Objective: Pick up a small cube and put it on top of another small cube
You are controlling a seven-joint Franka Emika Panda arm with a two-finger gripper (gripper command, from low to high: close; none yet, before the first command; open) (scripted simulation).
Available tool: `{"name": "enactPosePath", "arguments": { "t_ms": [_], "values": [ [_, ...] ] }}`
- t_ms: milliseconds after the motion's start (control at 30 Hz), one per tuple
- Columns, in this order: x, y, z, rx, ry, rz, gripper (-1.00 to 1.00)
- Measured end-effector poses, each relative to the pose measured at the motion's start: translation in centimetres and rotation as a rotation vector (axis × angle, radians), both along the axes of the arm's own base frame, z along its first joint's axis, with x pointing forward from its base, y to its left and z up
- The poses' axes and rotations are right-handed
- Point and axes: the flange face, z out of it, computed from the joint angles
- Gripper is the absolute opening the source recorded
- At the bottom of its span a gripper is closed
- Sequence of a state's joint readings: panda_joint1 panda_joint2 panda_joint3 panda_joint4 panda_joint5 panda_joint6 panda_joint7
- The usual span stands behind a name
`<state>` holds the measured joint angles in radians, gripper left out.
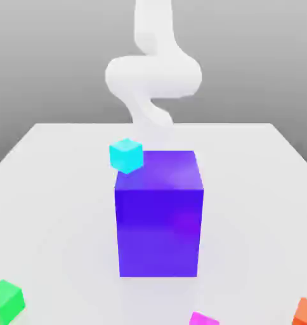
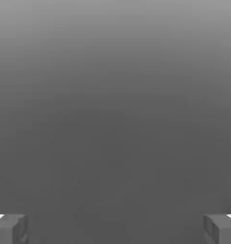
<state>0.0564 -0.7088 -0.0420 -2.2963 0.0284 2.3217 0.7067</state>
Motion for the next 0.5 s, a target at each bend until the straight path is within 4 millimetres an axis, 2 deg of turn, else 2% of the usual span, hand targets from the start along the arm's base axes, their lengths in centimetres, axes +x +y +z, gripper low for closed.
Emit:
{"name": "enactPosePath", "arguments": {
  "t_ms": [133, 267, 500],
  "values": [
    [5.0, 0.7, -5.4, -0.022, 0.099, 0.149, 0.00],
    [9.1, 1.9, -11.3, -0.050, 0.187, 0.285, 0.00],
    [14.0, 4.5, -22.7, -0.122, 0.329, 0.510, 0.00]
  ]
}}
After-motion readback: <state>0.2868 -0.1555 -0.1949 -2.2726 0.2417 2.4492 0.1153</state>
